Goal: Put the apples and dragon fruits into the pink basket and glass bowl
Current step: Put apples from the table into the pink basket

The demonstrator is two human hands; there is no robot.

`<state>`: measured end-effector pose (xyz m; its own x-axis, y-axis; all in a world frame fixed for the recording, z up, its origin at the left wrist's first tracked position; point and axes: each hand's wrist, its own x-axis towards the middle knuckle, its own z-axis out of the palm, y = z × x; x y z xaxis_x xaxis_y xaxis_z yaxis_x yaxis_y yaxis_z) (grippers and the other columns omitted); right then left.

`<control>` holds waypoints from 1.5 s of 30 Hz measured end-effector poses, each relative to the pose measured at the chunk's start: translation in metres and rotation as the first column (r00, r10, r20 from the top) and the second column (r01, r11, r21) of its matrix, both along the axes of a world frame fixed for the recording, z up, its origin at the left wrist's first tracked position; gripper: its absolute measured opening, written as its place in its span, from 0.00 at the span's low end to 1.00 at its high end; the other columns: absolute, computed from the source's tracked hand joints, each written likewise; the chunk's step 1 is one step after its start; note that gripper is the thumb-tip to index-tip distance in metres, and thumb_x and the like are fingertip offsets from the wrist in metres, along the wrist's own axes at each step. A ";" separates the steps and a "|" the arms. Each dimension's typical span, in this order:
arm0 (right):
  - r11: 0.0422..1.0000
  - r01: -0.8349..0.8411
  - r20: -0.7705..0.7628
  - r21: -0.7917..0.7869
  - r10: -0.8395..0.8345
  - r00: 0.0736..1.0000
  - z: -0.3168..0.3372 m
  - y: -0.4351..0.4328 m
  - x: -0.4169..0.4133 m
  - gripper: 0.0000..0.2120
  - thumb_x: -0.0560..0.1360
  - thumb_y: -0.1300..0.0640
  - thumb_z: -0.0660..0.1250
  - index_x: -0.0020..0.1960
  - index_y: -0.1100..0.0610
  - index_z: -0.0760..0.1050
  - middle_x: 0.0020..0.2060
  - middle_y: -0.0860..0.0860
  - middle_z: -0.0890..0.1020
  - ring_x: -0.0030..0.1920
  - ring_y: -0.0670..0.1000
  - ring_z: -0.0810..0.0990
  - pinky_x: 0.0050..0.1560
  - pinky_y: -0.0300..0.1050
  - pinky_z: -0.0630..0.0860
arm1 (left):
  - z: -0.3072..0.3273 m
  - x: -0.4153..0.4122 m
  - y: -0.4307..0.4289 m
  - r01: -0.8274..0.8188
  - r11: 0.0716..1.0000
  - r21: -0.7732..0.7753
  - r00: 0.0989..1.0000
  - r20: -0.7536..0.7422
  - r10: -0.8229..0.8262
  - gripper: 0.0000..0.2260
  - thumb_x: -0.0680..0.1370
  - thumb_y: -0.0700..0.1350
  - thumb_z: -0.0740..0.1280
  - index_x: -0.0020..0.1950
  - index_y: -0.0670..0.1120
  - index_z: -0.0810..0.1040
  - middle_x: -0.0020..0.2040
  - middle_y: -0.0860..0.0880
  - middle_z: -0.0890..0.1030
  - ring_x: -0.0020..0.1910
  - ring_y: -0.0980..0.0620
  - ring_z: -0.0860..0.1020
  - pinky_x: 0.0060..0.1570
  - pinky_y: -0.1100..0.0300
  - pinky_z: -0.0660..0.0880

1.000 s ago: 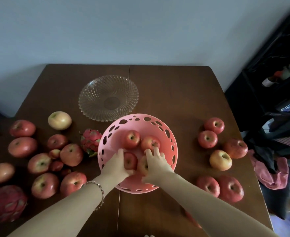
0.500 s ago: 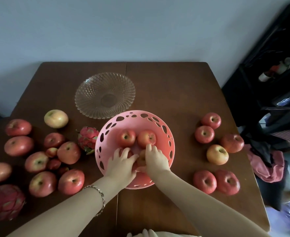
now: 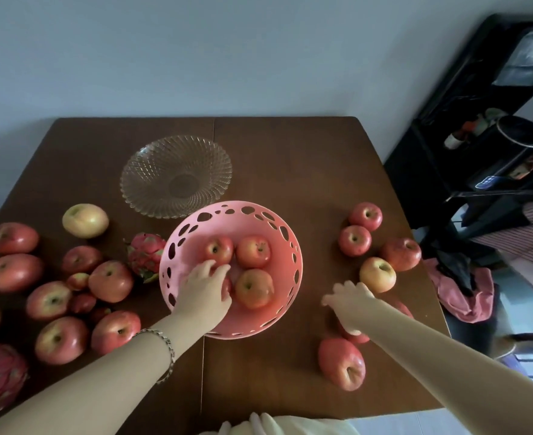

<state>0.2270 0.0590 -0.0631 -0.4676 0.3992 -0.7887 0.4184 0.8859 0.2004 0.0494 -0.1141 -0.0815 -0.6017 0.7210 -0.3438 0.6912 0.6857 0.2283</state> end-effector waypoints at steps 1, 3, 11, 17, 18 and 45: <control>1.000 -0.023 0.029 0.002 0.023 0.999 -0.009 -0.001 0.005 0.34 0.72 0.66 0.66 0.73 0.50 0.60 0.69 0.56 0.64 0.70 0.59 0.62 0.68 0.51 0.61 | 0.003 -0.003 -0.001 -0.052 0.998 0.035 0.998 -0.038 0.053 0.25 0.76 0.47 0.63 0.73 0.50 0.63 0.75 0.46 0.59 0.74 0.44 0.59 0.71 0.48 0.59; 1.000 -0.024 0.053 0.015 0.023 0.998 -0.019 -0.001 0.011 0.35 0.70 0.65 0.68 0.73 0.51 0.59 0.69 0.56 0.64 0.69 0.59 0.62 0.69 0.52 0.61 | 0.007 -0.010 -0.006 -0.162 0.983 0.083 0.981 -0.093 0.170 0.29 0.74 0.46 0.65 0.74 0.48 0.61 0.76 0.44 0.56 0.75 0.42 0.55 0.72 0.45 0.55; 0.995 0.103 -0.232 -0.018 -0.104 0.967 0.009 0.015 0.010 0.37 0.65 0.52 0.74 0.69 0.52 0.61 0.61 0.52 0.70 0.60 0.56 0.70 0.51 0.47 0.72 | 0.015 -0.039 -0.010 -0.579 0.812 0.073 0.811 0.153 0.565 0.25 0.74 0.36 0.64 0.69 0.35 0.62 0.69 0.35 0.64 0.66 0.33 0.66 0.65 0.46 0.65; 0.746 0.386 -0.634 -0.542 -0.665 0.394 0.066 0.002 -0.029 0.25 0.62 0.46 0.74 0.54 0.46 0.67 0.51 0.49 0.74 0.47 0.50 0.79 0.44 0.43 0.78 | 0.006 -0.039 -0.029 -0.572 0.807 0.146 0.816 0.194 0.544 0.06 0.72 0.34 0.61 0.48 0.37 0.75 0.50 0.36 0.80 0.52 0.36 0.77 0.43 0.54 0.68; 0.694 0.380 -0.595 -0.611 -0.719 0.359 0.067 -0.004 -0.038 0.24 0.62 0.47 0.75 0.54 0.47 0.68 0.50 0.50 0.76 0.46 0.51 0.81 0.45 0.45 0.80 | 0.008 -0.035 -0.029 -0.566 0.809 0.158 0.820 0.206 0.534 0.06 0.73 0.34 0.61 0.47 0.37 0.76 0.49 0.36 0.80 0.51 0.36 0.77 0.42 0.55 0.67; 0.793 0.273 -0.594 -0.544 -0.594 0.542 0.037 -0.025 -0.069 0.12 0.77 0.57 0.60 0.59 0.58 0.75 0.51 0.55 0.81 0.52 0.55 0.78 0.51 0.43 0.72 | 0.023 -0.007 -0.018 0.137 0.989 0.052 0.988 -0.078 -0.132 0.35 0.73 0.54 0.67 0.76 0.55 0.54 0.77 0.50 0.54 0.75 0.47 0.55 0.73 0.50 0.54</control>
<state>0.1579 0.0338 -0.0265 -0.7711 0.4898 -0.4068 0.6281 0.4807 -0.6119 0.0421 -0.1319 -0.0587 -0.5203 0.8142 -0.2576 0.7927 0.5726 0.2091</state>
